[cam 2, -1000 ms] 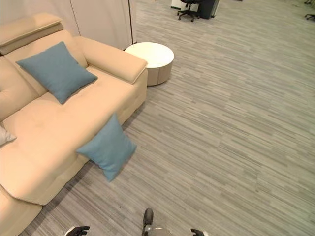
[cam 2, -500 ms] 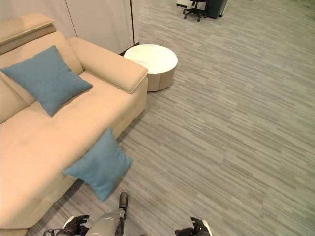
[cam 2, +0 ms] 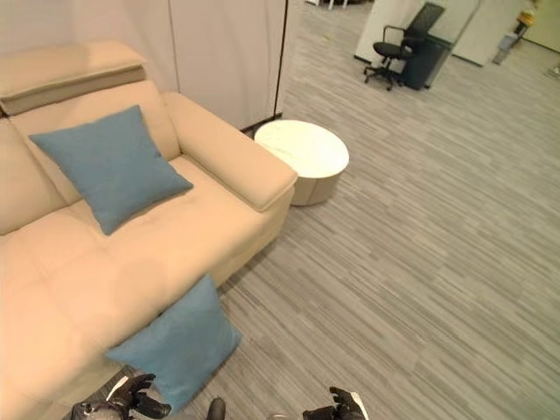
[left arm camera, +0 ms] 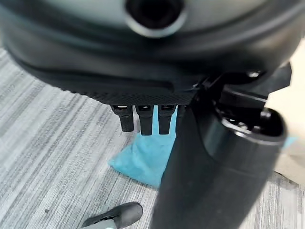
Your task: Pick up all the scattered cushions and arrange them neatly on the sofa.
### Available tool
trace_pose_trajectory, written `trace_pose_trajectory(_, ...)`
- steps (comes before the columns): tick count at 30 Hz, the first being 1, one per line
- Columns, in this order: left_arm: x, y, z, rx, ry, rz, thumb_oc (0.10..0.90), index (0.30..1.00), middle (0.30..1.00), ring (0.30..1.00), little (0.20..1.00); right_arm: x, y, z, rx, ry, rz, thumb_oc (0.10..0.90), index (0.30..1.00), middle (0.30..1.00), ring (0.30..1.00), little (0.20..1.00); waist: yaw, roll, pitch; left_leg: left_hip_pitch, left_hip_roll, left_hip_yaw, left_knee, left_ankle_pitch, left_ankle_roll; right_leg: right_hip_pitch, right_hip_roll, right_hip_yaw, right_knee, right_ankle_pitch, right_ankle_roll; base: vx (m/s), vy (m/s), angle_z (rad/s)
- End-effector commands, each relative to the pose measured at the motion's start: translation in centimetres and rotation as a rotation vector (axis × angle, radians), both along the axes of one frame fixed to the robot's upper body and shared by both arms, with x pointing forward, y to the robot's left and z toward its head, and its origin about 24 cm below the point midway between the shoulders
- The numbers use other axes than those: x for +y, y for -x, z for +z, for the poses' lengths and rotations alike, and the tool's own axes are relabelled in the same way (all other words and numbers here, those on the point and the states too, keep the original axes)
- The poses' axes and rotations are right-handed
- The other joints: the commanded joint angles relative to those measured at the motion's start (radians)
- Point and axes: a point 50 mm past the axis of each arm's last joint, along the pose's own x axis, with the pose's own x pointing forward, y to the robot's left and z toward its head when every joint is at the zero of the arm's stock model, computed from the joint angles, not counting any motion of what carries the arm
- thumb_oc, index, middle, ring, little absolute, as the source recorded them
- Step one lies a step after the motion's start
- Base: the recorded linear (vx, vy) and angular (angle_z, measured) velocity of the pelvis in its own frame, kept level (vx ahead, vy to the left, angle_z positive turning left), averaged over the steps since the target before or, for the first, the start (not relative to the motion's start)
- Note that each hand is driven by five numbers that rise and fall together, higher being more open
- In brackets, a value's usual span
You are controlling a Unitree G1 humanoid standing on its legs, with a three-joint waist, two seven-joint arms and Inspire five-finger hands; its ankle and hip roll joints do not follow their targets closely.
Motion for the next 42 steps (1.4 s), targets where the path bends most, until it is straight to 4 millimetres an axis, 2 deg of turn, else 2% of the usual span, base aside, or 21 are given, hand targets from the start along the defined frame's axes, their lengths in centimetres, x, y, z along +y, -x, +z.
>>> trace_pose_trajectory(1,-0.1,-0.1,0.0,-0.026,0.003,0.009,0.800,0.900,0.900,0.900,0.900,-2.5,-0.5,1.0,-0.046,0.067,-0.016,0.800,0.900,0.900,0.900,0.900,-0.023,0.017,0.005,-0.055,0.017,-0.075,0.102,-0.106,-0.057,0.033,0.097,0.118,-0.284,0.150,-0.042,0.26,-0.110,0.86)
trace_pose_trajectory(3,-0.4,-0.3,0.0,-0.023,0.000,-0.004,0.800,0.900,0.900,0.900,0.900,-2.6,-0.5,1.0,-0.048,0.064,-0.026,0.800,0.900,0.900,0.900,0.900,-0.044,0.006,0.010,-0.033,-0.016,-0.182,0.098,-0.114,-0.072,0.005,0.149,0.294,-0.383,0.189,-0.039,0.18,-0.109,1.41)
trace_pose_trajectory(5,-0.4,-0.2,-0.1,-0.016,-0.004,-0.015,0.800,0.900,0.900,0.900,0.900,-2.7,-0.2,0.9,-0.039,0.066,-0.029,0.800,0.900,0.900,0.900,0.900,-0.047,0.002,0.011,-0.024,-0.021,-0.212,0.093,-0.116,-0.079,0.009,0.145,0.289,-0.403,0.196,-0.045,0.10,-0.087,1.83)
trace_pose_trajectory(7,-0.6,-0.4,0.0,-0.020,-0.002,-0.025,0.800,0.900,0.900,0.900,0.900,-2.9,0.3,0.9,-0.028,0.075,-0.035,0.800,0.900,0.900,0.900,0.900,-0.044,-0.005,0.009,-0.042,-0.030,-0.239,0.114,-0.118,-0.095,0.048,0.106,0.237,-0.465,0.199,-0.055,0.01,-0.119,0.77)
trace_pose_trajectory(8,-0.8,-0.4,-0.1,-0.020,0.002,-0.028,0.800,0.900,0.900,0.900,0.900,-3.0,0.4,0.9,-0.026,0.078,-0.034,0.800,0.900,0.900,0.900,0.900,-0.042,-0.006,0.008,-0.053,-0.030,-0.255,0.115,-0.114,-0.106,0.054,0.109,0.229,-0.470,0.196,-0.065,-0.04,-0.209,0.89)
trace_pose_trajectory(9,-0.9,-0.8,0.0,-0.030,0.005,-0.028,0.800,0.900,0.900,0.900,0.900,-3.2,0.3,0.9,-0.028,0.085,-0.039,0.800,0.900,0.900,0.900,0.900,-0.042,-0.006,0.008,-0.075,-0.023,-0.267,0.117,-0.109,-0.127,0.068,0.100,0.186,-0.501,0.197,-0.070,-0.04,-0.172,0.81)
trace_pose_trajectory(12,-1.0,-0.8,0.0,-0.031,0.007,-0.032,0.800,0.900,0.900,0.900,0.900,-3.3,0.1,1.0,-0.038,0.089,-0.040,0.800,0.900,0.900,0.900,0.900,-0.049,-0.002,0.014,-0.098,-0.016,-0.277,0.122,-0.099,-0.140,0.083,0.093,0.138,-0.516,0.194,-0.077,-0.04,-0.145,1.00)
trace_pose_trajectory(15,-1.3,-1.1,0.0,-0.040,0.011,-0.033,0.800,0.900,0.900,0.900,0.900,-3.6,-0.3,1.3,-0.052,0.101,-0.031,0.800,0.900,0.900,0.900,0.900,-0.049,0.001,0.032,-0.146,-0.006,-0.246,0.144,-0.094,-0.154,0.093,0.077,0.075,-0.537,0.190,-0.088,-0.07,-0.082,0.78)
trace_pose_trajectory(16,-1.5,-1.4,0.1,-0.055,0.015,-0.030,0.800,0.900,0.900,0.900,0.900,-3.9,-0.5,1.4,-0.061,0.112,-0.035,0.800,0.900,0.900,0.900,0.900,-0.062,0.003,0.046,-0.175,0.016,-0.163,0.161,-0.098,-0.156,0.104,0.061,0.033,-0.554,0.184,-0.089,-0.08,-0.055,1.00)
trace_pose_trajectory(17,-1.5,-1.5,0.1,-0.055,0.015,-0.030,0.800,0.900,0.900,0.900,0.900,-3.9,-0.5,1.4,-0.061,0.111,-0.035,0.800,0.900,0.900,0.900,0.900,-0.064,0.003,0.044,-0.178,0.015,-0.164,0.160,-0.095,-0.156,0.101,0.060,0.032,-0.555,0.186,-0.089,-0.08,-0.038,1.17)
trace_pose_trajectory(19,-1.7,-1.6,0.1,-0.065,0.019,-0.039,0.800,0.900,0.900,0.900,0.900,-4.0,0.0,1.3,-0.051,0.114,-0.051,0.800,0.900,0.900,0.900,0.900,-0.080,0.007,0.041,-0.180,0.095,0.055,0.139,-0.099,-0.153,0.126,0.039,-0.042,-0.589,0.186,-0.086,-0.03,-0.012,1.15)
trace_pose_trajectory(20,-1.7,-1.6,0.1,-0.065,0.019,-0.039,0.800,0.900,0.900,0.900,0.900,-4.0,0.0,1.3,-0.051,0.114,-0.051,0.800,0.900,0.900,0.900,0.900,-0.081,0.008,0.041,-0.180,0.095,0.055,0.140,-0.099,-0.153,0.127,0.039,-0.042,-0.590,0.187,-0.086,0.01,-0.004,1.17)
trace_pose_trajectory(21,-1.9,-1.7,0.2,-0.068,0.020,-0.051,0.800,0.900,0.900,0.900,0.900,-3.9,0.1,1.3,-0.050,0.111,-0.054,0.800,0.900,0.900,0.900,0.900,-0.087,0.006,0.039,-0.191,0.105,0.103,0.137,-0.092,-0.155,0.139,0.031,-0.073,-0.597,0.188,-0.086,0.02,-0.007,0.74)
trace_pose_trajectory(24,-1.9,-2.0,0.3,-0.081,0.023,-0.053,0.800,0.900,0.900,0.900,0.900,-3.8,0.0,1.3,-0.052,0.107,-0.057,0.800,0.900,0.900,0.900,0.900,-0.090,0.004,0.037,-0.205,0.108,0.139,0.139,-0.086,-0.153,0.144,0.024,-0.091,-0.605,0.190,-0.085,0.05,0.025,0.57)
trace_pose_trajectory(28,-1.6,-2.3,0.6,-0.108,0.028,-0.026,0.800,0.900,0.900,0.900,0.900,-3.1,-0.7,1.3,-0.068,0.101,-0.022,0.800,0.900,0.900,0.900,0.900,-0.081,0.001,0.038,-0.182,0.103,0.113,0.081,-0.076,-0.146,0.138,0.030,-0.106,-0.588,0.181,-0.086,0.05,0.044,0.24)
trace_pose_trajectory(33,-0.9,-5.9,2.7,-0.286,0.029,0.018,0.800,0.900,0.900,0.900,0.900,-2.3,-5.2,3.2,-0.245,0.113,0.048,0.800,0.900,0.900,0.900,0.900,-0.067,-0.010,0.087,-0.269,0.100,0.112,0.109,-0.070,-0.135,0.022,0.026,-0.095,-0.506,0.169,-0.093,-0.09,0.084,0.04)
trace_pose_trajectory(37,-0.6,-6.8,3.4,-0.344,0.032,0.037,0.800,0.900,0.900,0.900,0.900,-1.8,-6.4,3.8,-0.288,0.113,0.073,0.800,0.900,0.900,0.900,0.900,-0.055,-0.016,0.091,-0.282,0.093,0.102,0.111,-0.077,-0.126,-0.008,0.024,-0.084,-0.481,0.172,-0.082,-0.01,0.078,-0.15)
trace_pose_trajectory(38,-0.4,-7.3,3.8,-0.370,0.029,0.043,0.800,0.900,0.900,0.900,0.900,-1.5,-7.4,4.3,-0.322,0.113,0.095,0.800,0.900,0.900,0.900,0.900,-0.052,-0.017,0.101,-0.281,0.093,0.100,0.113,-0.083,-0.116,-0.031,0.019,-0.068,-0.437,0.171,-0.069,-0.01,0.061,-0.14)
trace_pose_trajectory(40,-0.4,-7.6,4.1,-0.384,0.026,0.036,0.800,0.900,0.900,0.900,0.900,-1.4,-7.9,4.6,-0.341,0.111,0.102,0.800,0.900,0.900,0.900,0.900,-0.052,-0.015,0.114,-0.286,0.091,0.097,0.127,-0.087,-0.110,-0.050,0.017,-0.051,-0.394,0.166,-0.058,-0.03,0.070,-0.21)
trace_pose_trajectory(41,-0.4,-8.2,4.4,-0.404,0.022,0.025,0.800,0.900,0.900,0.900,0.900,-1.0,-8.6,4.9,-0.364,0.100,0.110,0.800,0.900,0.900,0.900,0.900,-0.059,-0.008,0.119,-0.294,0.088,0.085,0.134,-0.088,-0.105,-0.078,0.023,0.006,-0.346,0.167,-0.042,-0.02,0.061,-0.23)
trace_pose_trajectory(42,-0.4,-8.3,4.5,-0.411,0.021,0.023,0.800,0.900,0.900,0.900,0.900,-1.0,-8.7,5.0,-0.369,0.100,0.113,0.800,0.900,0.900,0.900,0.900,-0.059,-0.005,0.122,-0.289,0.086,0.083,0.135,-0.091,-0.105,-0.073,0.020,0.029,-0.354,0.166,-0.042,-0.01,0.023,-0.21)
